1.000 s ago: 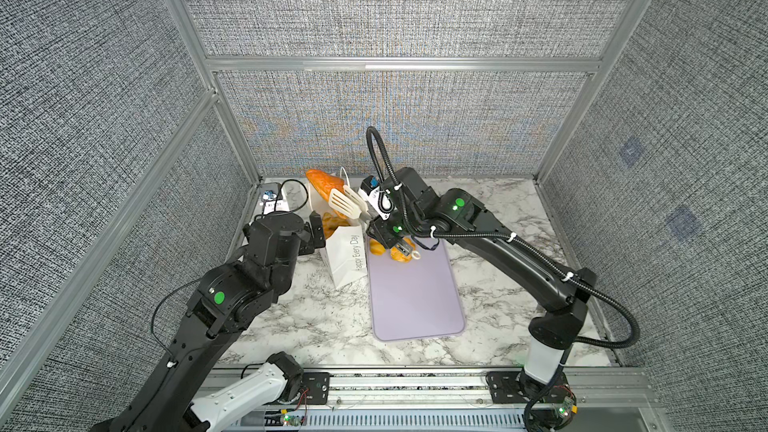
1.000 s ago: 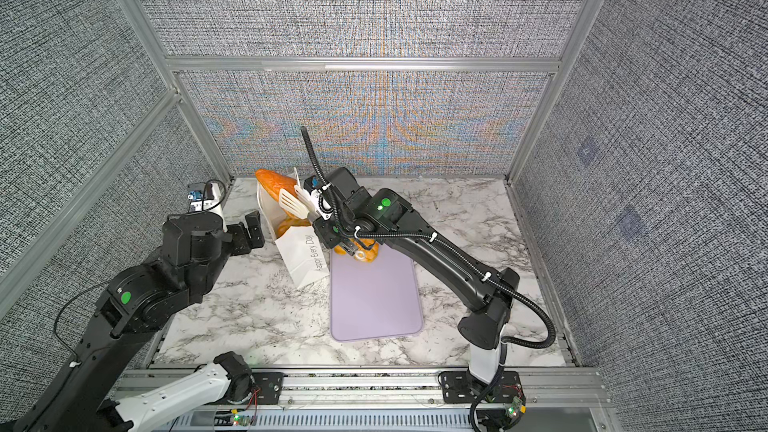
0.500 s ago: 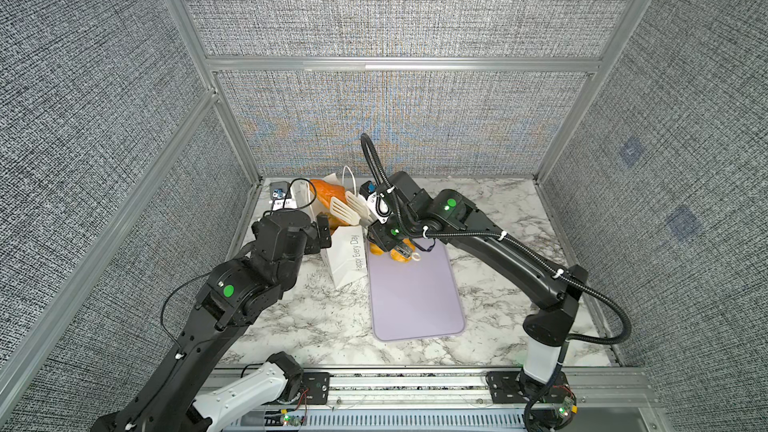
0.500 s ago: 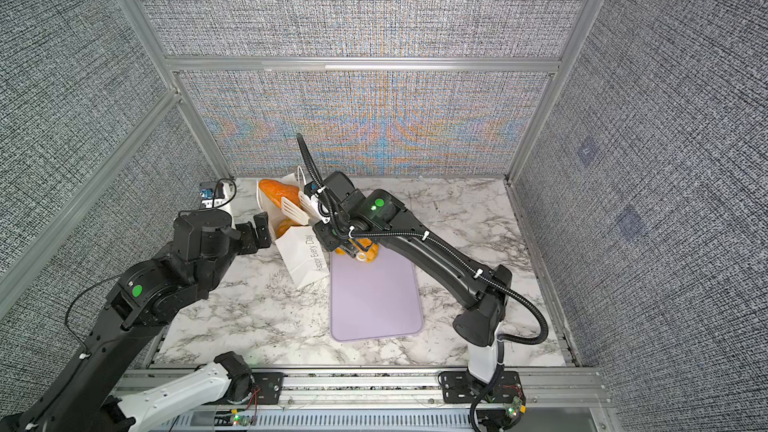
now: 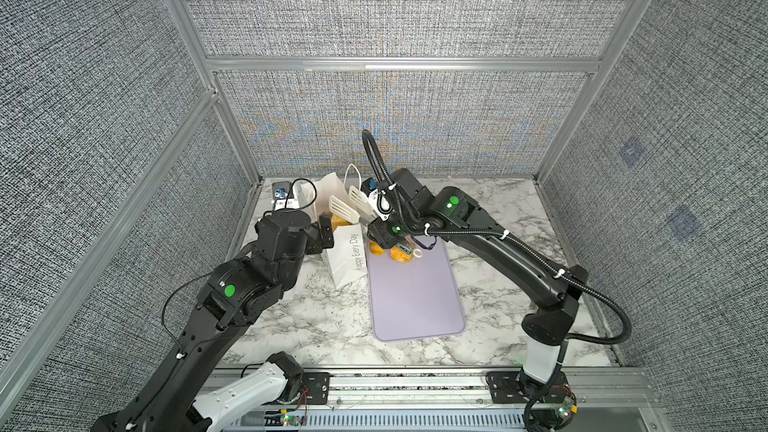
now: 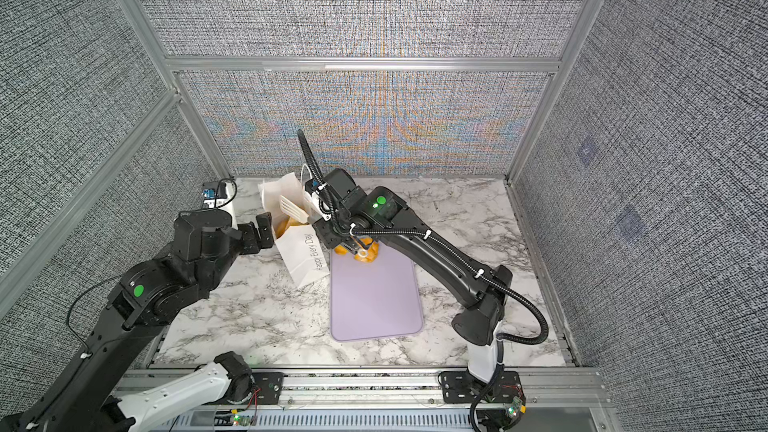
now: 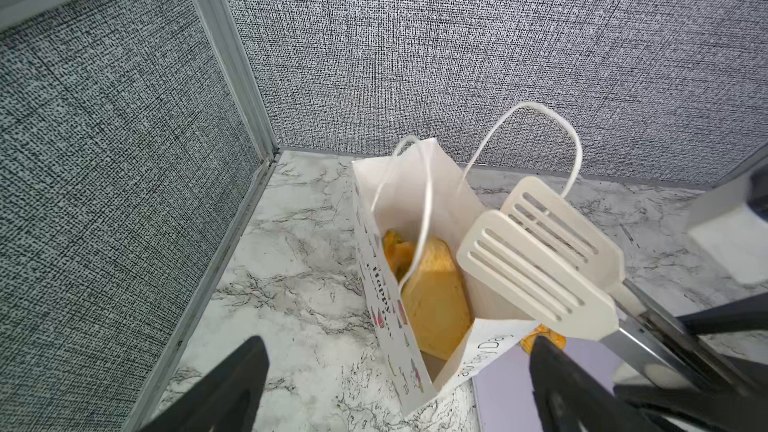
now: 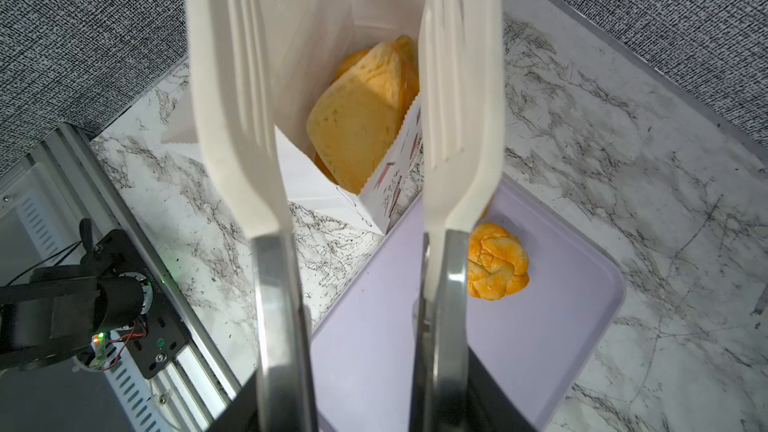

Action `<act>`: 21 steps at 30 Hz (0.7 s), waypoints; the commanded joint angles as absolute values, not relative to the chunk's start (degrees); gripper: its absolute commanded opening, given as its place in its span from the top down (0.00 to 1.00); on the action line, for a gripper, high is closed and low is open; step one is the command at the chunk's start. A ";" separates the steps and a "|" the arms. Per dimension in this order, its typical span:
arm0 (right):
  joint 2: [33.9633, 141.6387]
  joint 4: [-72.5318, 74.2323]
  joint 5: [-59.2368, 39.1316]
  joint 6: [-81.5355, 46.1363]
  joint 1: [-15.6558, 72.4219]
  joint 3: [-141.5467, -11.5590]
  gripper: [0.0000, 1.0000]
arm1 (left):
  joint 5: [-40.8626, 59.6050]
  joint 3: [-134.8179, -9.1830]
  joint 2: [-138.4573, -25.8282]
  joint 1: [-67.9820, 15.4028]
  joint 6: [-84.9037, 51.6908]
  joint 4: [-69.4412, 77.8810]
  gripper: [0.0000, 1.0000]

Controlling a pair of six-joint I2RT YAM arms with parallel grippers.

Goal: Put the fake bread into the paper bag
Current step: 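Open the tongs and move them back over the tray while left lowers the bag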

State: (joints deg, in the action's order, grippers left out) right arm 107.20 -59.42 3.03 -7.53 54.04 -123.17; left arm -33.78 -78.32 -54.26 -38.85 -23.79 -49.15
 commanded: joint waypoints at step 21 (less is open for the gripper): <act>94.90 -58.54 13.28 -6.59 51.18 -112.78 0.47 | -24.83 -72.93 -53.52 -39.09 -24.35 -39.35 0.01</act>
State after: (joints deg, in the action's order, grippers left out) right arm 96.01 -59.66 10.79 -6.48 51.68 -114.10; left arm -26.02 -73.06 -53.41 -38.94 -24.08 -42.13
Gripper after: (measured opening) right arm 0.529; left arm 0.993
